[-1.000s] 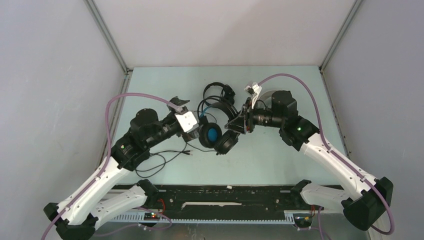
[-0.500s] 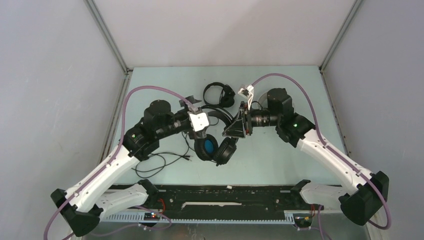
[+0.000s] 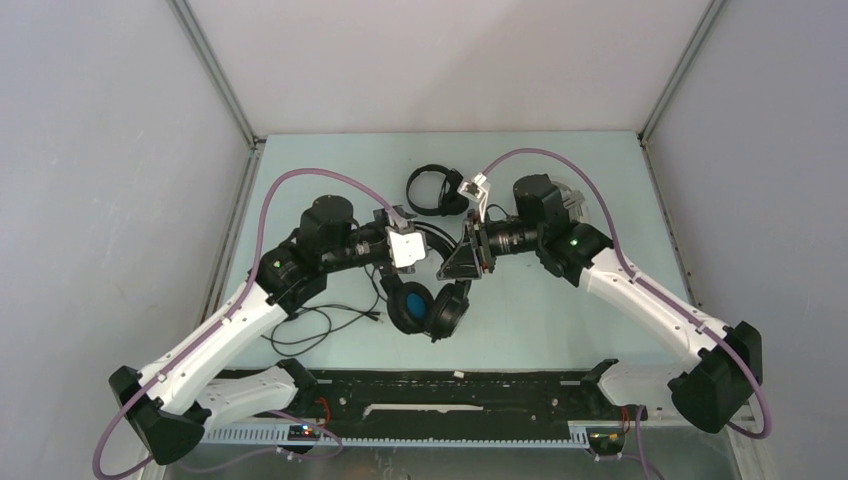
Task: Wrap the headphones
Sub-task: Wrap the headphones cable around the headphones.
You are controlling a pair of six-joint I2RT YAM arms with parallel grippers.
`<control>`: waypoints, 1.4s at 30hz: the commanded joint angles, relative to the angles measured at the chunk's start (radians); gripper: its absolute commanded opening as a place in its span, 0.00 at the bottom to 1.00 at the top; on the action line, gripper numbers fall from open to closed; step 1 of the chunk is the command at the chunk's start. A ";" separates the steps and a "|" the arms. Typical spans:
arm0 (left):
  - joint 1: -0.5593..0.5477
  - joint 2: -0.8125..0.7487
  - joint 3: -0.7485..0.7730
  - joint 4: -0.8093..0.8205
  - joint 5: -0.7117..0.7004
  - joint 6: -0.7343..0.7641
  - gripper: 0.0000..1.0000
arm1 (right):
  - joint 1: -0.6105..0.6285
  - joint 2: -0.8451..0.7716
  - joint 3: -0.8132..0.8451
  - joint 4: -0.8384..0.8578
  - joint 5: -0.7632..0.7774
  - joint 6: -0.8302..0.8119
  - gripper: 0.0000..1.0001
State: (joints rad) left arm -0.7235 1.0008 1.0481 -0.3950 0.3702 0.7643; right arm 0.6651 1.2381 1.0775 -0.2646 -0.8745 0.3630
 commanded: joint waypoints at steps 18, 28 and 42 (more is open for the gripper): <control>-0.007 -0.026 0.050 -0.024 -0.065 0.040 0.06 | 0.023 -0.006 0.098 0.033 0.003 -0.001 0.25; -0.007 -0.074 0.027 0.048 -0.433 -0.265 0.00 | 0.022 -0.171 0.093 0.096 0.349 -0.051 0.94; 0.167 -0.052 0.256 -0.141 -0.683 -0.798 0.00 | 0.010 -0.421 -0.257 0.617 0.620 0.007 1.00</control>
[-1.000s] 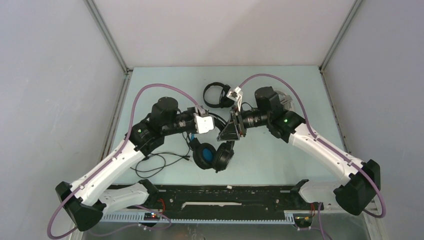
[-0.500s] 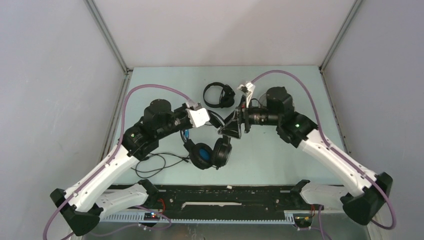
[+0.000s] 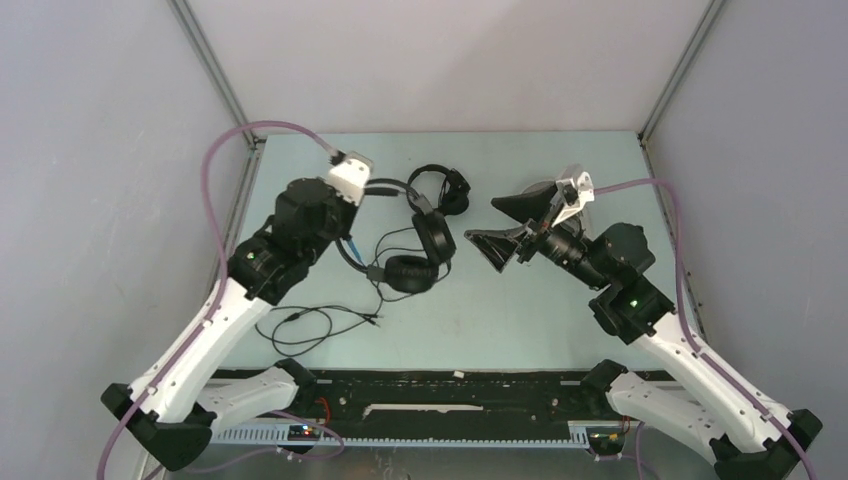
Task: Wrap the headphones
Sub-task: Wrap the headphones cable around the headphones.
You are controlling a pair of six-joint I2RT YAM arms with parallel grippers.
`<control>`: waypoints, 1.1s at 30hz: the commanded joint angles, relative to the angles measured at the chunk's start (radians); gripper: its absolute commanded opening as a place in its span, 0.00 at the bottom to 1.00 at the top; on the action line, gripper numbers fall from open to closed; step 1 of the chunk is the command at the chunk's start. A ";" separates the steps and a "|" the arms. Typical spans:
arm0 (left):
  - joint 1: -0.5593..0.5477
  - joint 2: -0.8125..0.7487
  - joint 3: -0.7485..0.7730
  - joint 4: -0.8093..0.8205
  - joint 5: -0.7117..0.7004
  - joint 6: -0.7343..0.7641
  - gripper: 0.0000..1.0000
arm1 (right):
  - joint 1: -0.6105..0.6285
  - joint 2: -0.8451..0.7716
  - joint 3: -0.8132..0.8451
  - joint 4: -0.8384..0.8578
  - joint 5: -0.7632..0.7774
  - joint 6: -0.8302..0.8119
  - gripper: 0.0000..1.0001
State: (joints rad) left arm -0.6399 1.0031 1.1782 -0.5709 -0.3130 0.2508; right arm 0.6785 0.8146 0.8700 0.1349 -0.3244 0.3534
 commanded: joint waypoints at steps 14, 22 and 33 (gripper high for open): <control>0.250 -0.118 0.351 0.032 0.275 -0.613 0.00 | 0.211 0.121 -0.197 0.540 -0.002 -0.276 0.95; 0.250 -0.126 0.385 0.046 0.437 -0.690 0.00 | 0.264 0.265 -0.232 0.710 0.069 -0.268 0.80; 0.314 -0.117 0.368 0.007 0.385 -0.674 0.00 | 0.162 0.199 -0.304 0.544 0.395 -0.156 0.27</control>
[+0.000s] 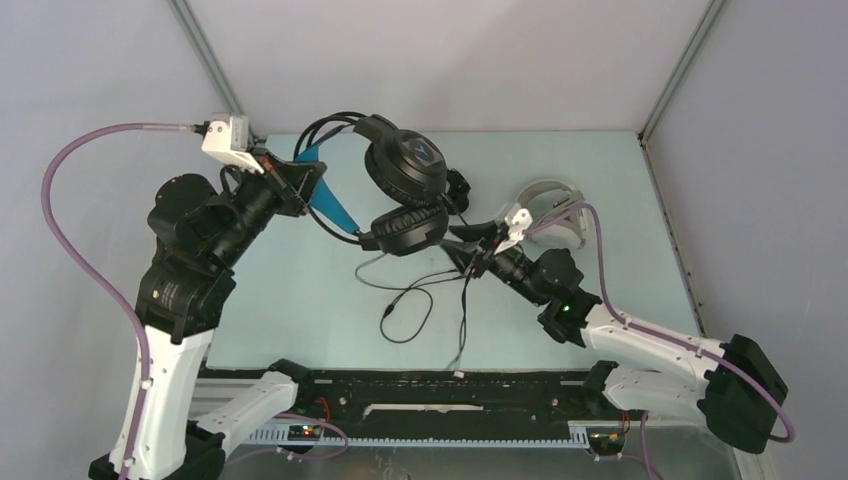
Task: Wrap the headphones
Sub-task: Wrap the headphones cable around the headphones.
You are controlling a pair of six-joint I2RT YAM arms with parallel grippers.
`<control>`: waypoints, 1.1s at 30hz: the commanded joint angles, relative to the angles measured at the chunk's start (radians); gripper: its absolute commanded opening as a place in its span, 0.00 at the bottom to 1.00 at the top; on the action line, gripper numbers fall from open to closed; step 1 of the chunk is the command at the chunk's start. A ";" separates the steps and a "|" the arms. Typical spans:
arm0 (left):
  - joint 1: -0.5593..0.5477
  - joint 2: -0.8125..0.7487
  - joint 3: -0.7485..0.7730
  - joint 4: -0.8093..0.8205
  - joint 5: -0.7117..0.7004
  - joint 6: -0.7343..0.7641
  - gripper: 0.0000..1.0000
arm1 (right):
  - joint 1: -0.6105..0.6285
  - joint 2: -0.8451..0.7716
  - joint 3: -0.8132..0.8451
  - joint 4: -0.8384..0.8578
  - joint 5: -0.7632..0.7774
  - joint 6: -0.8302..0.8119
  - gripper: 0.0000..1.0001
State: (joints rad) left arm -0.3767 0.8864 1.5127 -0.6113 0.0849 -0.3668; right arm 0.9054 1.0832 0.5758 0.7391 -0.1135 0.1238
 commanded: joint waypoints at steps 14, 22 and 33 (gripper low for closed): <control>0.294 -0.012 0.008 0.049 0.055 -0.092 0.00 | -0.258 -0.211 -0.029 -0.416 0.445 0.257 0.41; 0.307 0.016 -0.083 0.110 0.227 -0.087 0.00 | -0.258 -0.196 -0.024 -0.269 -0.045 0.088 0.37; 0.309 0.010 -0.142 0.049 0.216 0.030 0.00 | -0.256 -0.231 0.009 -0.213 -0.556 0.066 0.74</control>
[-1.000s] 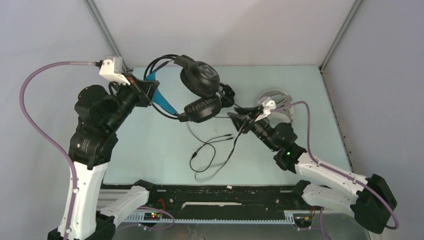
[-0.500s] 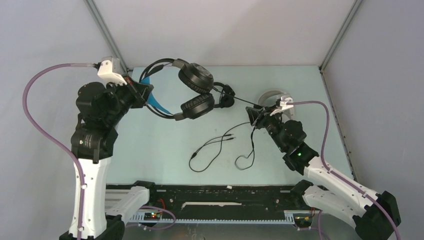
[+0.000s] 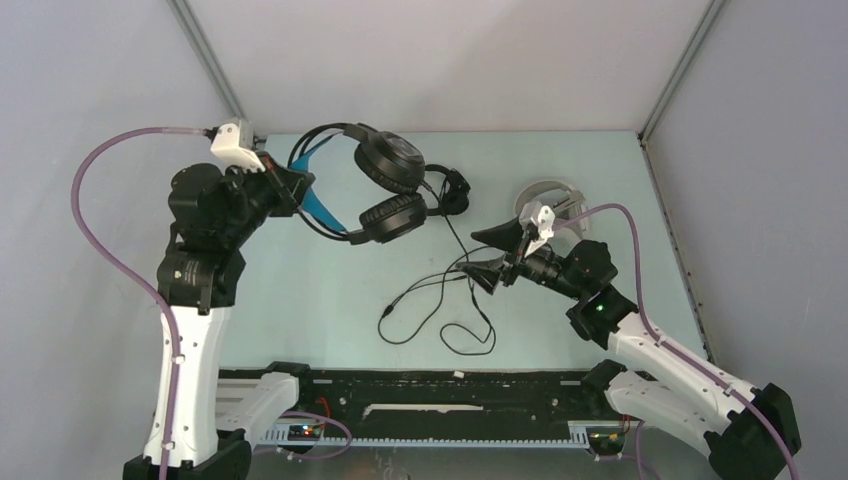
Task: Wrap the headphones
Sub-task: Wrap the headphones cable around the headphones.
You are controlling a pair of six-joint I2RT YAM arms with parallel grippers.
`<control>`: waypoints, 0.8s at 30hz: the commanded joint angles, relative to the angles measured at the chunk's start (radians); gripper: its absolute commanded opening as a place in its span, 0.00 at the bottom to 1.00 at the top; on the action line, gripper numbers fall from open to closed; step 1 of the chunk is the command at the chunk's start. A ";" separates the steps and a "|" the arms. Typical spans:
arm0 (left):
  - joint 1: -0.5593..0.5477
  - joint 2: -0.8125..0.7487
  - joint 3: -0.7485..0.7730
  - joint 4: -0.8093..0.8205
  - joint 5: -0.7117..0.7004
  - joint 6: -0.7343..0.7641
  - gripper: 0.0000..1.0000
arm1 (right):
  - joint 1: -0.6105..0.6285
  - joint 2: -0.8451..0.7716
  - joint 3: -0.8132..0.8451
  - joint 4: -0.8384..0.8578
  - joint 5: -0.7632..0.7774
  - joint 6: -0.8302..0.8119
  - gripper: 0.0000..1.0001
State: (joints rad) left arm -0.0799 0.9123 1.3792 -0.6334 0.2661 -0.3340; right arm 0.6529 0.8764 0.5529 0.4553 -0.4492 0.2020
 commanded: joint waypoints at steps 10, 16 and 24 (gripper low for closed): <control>0.011 0.004 -0.043 0.100 0.198 -0.004 0.00 | 0.057 0.023 0.053 0.113 -0.195 -0.061 0.71; 0.011 0.023 -0.033 0.113 0.320 0.010 0.00 | 0.077 0.091 0.053 0.194 -0.201 -0.025 0.23; 0.009 0.046 -0.080 0.209 0.546 -0.055 0.00 | 0.098 0.239 0.053 0.291 -0.198 0.017 0.31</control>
State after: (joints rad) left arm -0.0761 0.9707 1.3281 -0.5426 0.6655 -0.3149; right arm 0.7364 1.0576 0.5674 0.6376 -0.6544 0.1902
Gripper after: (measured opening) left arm 0.048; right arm 0.290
